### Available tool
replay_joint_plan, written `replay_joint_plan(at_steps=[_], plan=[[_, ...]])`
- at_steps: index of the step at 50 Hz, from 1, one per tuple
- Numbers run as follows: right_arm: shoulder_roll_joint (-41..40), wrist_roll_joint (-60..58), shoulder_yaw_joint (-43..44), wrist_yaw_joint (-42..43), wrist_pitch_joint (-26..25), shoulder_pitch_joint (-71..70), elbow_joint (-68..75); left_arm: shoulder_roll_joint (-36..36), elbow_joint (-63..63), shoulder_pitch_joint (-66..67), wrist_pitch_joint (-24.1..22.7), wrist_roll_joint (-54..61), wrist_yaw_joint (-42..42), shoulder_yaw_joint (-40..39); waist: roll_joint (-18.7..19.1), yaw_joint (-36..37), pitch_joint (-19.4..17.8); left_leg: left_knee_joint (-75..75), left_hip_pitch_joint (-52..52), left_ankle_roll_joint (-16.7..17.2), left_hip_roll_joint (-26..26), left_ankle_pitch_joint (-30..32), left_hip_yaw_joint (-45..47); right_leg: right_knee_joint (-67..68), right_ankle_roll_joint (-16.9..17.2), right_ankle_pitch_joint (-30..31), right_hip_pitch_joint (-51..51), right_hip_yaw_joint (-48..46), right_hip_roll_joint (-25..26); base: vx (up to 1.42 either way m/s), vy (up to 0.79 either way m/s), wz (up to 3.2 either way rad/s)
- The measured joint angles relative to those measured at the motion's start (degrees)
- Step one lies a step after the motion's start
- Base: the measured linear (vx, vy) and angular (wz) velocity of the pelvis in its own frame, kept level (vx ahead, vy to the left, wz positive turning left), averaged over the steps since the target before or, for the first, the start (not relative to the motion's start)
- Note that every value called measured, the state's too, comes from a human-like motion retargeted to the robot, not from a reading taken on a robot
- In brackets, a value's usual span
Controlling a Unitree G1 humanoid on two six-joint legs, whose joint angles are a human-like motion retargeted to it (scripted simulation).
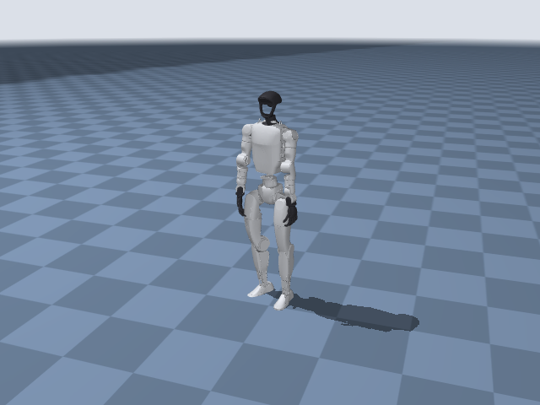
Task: Upper body actions
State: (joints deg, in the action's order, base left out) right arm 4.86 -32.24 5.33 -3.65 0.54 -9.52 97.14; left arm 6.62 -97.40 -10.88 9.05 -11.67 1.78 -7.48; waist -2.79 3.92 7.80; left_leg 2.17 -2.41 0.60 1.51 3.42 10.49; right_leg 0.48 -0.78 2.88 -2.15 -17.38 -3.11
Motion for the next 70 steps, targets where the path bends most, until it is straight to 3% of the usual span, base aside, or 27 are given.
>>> replay_joint_plan(at_steps=[5,11,17,21,25,31,34,38,44,50,55,60,65,70], plan=[[4.12,6.81,5.55,6.66,-7.51,16.66,0.26,-3.42,8.12,-15.66,-2.62,3.69,6.83,-2.68,0.08,-1.75,-0.12,0.03,-0.18,-0.3,-0.22,-0.32,1.47,-0.1,-0.26,0.61,-0.87,1.27,0.04,0.0,-0.05,-0.26],[9.33,10.76,14.2,7.03,-9.38,29.67,0.26,-4.59,19.59,-26.07,-9.42,6.66,10.33,-4.43,1.14,-3.35,-0.69,0.09,0.04,-0.43,-0.66,-1.02,3.85,0.11,-0.65,1.32,-2.24,3.38,0.27,-0.07,0.0,-0.35],[11.03,14.66,17.05,11.72,-10.42,34.76,0.26,-3.42,23.41,-25.42,-12.44,2.35,10.15,-3.21,1.6,-2.7,-1.57,0.08,0.65,-0.45,-0.44,-1.4,5.11,0.33,-0.99,1.4,-2.36,4.35,0.11,-0.06,0.06,-0.17],[9.1,16.11,14.07,12.11,-8.84,33.13,0.26,-4.09,20.0,-18.49,-11.59,-0.12,8.52,-0.01,1.74,-1.2,-1.3,0.08,0.53,-0.51,-0.04,-1.28,3.9,0.24,-0.87,0.95,-1.78,3.01,-0.31,-0.01,0.09,0.27],[6.77,8.61,5.04,12.21,-7.86,25.89,0.26,-4.24,10.9,-8.35,-9.06,-3.66,5.56,0.61,1.9,0.57,-0.85,0.21,0.53,-0.55,0.16,-1.17,2.61,0.28,-0.55,0.46,-1.32,1.65,-0.51,0.02,0.07,0.27],[2.45,-1.23,-8.48,9.94,-1.69,3.88,0.26,-0.5,0.0,13.59,1.44,-7.85,-4.35,-5.06,1.98,2.37,-0.75,0.66,1.66,-0.23,-0.27,-1.42,3.61,0.68,-0.23,0.53,-1.46,2.53,0.0,0.01,0.0,-0.11],[-1.73,-4.33,-9.38,4.43,0.97,-6.15,-5.17,0.99,0.0,27.16,4.44,-9.87,-2.13,-8.84,2.26,1.4,-0.86,0.83,2.02,0.01,-0.62,-1.62,4.17,0.91,-0.12,0.55,-1.75,3.03,0.37,0.0,-0.01,-0.08],[-6.83,-1.08,-9.2,-3.64,4.04,-14.65,-15.96,2.33,0.0,40.76,4.92,-12.13,2.37,-13.49,2.61,0.41,-0.92,0.83,2.08,0.32,-1.16,-1.83,4.46,1.07,-0.01,0.54,-2.1,3.25,0.86,0.0,0.0,0.0],[-10.49,3.62,-9.89,-6.78,9.23,-22.18,-23.38,2.87,0.0,47.35,5.32,-10.29,0.64,-19.68,2.25,-0.04,-1.08,0.59,1.88,0.61,-1.42,-1.84,3.78,1.19,0.14,0.31,-1.97,2.52,0.85,0.0,0.0,0.0],[-9.83,-2.66,-13.7,-3.98,10.56,-19.29,-23.23,0.68,0.0,37.66,2.9,-2.04,0.06,-19.36,1.72,-0.51,-0.16,0.56,1.37,0.6,-1.16,-1.67,3.61,1.3,0.13,0.2,-2.28,2.24,0.55,0.0,0.0,0.0],[-7.06,-8.25,-14.24,-0.21,8.47,-8.65,-17.05,-0.47,0.0,20.52,1.13,4.98,-3.94,-9.05,1.46,-1.67,1.06,0.26,0.39,0.41,-0.88,-1.38,3.2,1.11,0.06,0.13,-2.36,1.72,0.23,0.03,0.01,0.09],[-0.99,-7.5,-5.64,4.96,3.17,3.13,-2.03,-1.11,0.2,-1.52,-0.54,1.37,-1.21,-2.56,0.81,-3.04,1.49,0.2,-0.51,0.07,-0.3,-0.73,1.47,0.3,-0.03,0.14,-1.55,-0.25,-0.16,0.03,-0.02,0.3],[7.52,-0.46,3.65,3.43,-8.01,19.14,0.26,-4.92,11.64,-16.45,-5.44,3.57,3.8,-2.84,1.02,-2.66,1.64,0.06,-1.5,-0.11,-0.46,-1.0,2.25,0.02,-0.48,0.53,-2.67,0.25,-0.17,-0.01,0.0,-0.12],[13.16,8.0,14.37,8.42,-7.74,30.63,0.26,-6.7,23.88,-23.67,-11.95,8.31,8.05,-3.9,2.01,-2.43,1.72,0.0,-1.93,-0.21,-0.78,-1.54,4.16,0.2,-0.76,0.97,-4.13,1.98,-0.04,-0.04,-0.01,-0.33]])
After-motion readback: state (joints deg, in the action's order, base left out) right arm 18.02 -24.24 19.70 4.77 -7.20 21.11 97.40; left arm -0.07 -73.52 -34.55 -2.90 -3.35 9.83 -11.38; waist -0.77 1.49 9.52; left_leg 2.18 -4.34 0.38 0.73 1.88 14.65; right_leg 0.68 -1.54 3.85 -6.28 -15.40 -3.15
